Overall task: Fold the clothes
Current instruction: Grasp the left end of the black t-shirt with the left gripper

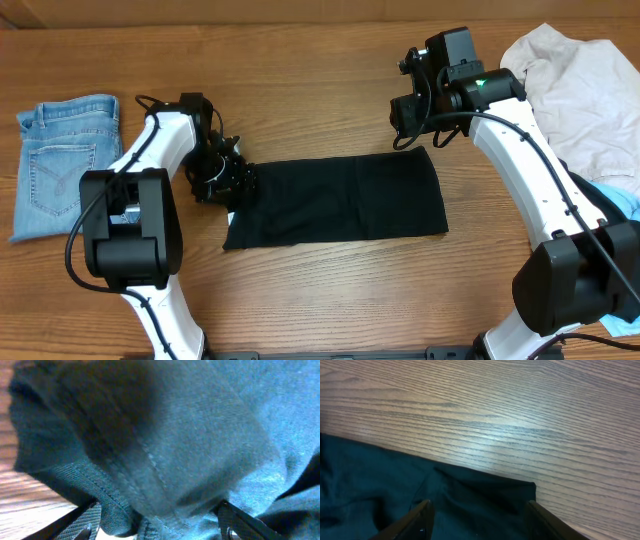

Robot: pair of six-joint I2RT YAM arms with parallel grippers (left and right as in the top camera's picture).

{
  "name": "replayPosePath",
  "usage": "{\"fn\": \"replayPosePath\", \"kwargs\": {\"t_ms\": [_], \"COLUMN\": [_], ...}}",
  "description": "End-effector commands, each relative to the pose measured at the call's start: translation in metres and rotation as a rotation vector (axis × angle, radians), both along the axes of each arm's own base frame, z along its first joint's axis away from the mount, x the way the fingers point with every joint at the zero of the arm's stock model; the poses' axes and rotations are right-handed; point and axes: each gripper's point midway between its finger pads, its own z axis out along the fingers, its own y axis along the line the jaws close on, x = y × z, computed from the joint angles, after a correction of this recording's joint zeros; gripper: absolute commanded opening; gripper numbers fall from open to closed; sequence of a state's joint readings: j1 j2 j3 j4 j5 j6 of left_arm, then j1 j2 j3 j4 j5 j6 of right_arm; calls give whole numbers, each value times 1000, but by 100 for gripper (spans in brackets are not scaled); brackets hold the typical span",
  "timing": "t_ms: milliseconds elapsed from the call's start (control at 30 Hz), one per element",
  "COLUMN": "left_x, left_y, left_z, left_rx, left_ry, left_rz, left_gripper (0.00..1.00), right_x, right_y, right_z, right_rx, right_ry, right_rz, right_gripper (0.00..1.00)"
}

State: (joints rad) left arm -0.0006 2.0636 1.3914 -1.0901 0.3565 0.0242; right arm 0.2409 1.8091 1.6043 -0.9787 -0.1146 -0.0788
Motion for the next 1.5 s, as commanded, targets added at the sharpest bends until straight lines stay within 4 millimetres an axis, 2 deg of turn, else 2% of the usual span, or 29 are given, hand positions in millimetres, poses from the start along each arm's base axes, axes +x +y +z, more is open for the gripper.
{"fn": "replayPosePath", "kwargs": {"t_ms": [0,167,333,367,467,533,600,700,867,1033,1167,1267,1367,1467], "left_x": [-24,-33,-27,-25,-21,-19,-17,-9,19,52,63,65,70,76], "left_y": [-13,-17,-15,-15,-8,1,12,38,85,141,168,164,137,106], "left_z": [-19,-24,-26,-26,-29,-30,-29,-22,8,63,111,139,161,169], "left_rx": [-20,-16,-7,-6,28,66,92,148,161,178,186,155,46,-38], "left_ry": [94,114,99,91,79,77,75,72,24,-82,-145,-163,-182,-190], "left_rz": [13,2,32,35,55,66,79,121,243,374,435,444,427,386], "left_gripper": [78,77,64,57,25,12,5,4,4,5,5,5,8,9], "right_x": [1,0,0,0,-1,-2,-2,-1,2,0,0,0,0,-2], "right_y": [-2,-2,-2,-2,-3,-3,-3,-3,-8,-14,-17,-17,-17,-17], "right_z": [1,0,0,0,-1,-1,-1,0,0,-2,-2,-2,-2,-3], "right_rx": [-2,-3,-4,-4,-5,-6,-6,-7,-7,-10,-10,-10,-10,-12], "right_ry": [-4,1,2,3,8,11,9,5,2,16,17,18,18,27], "right_rz": [-10,-10,-10,-10,-10,-10,-10,-12,-23,-36,-43,-43,-43,-43], "right_gripper": [61,61,61,61,61,61,61,61,61,61,61,61,61,61]}}
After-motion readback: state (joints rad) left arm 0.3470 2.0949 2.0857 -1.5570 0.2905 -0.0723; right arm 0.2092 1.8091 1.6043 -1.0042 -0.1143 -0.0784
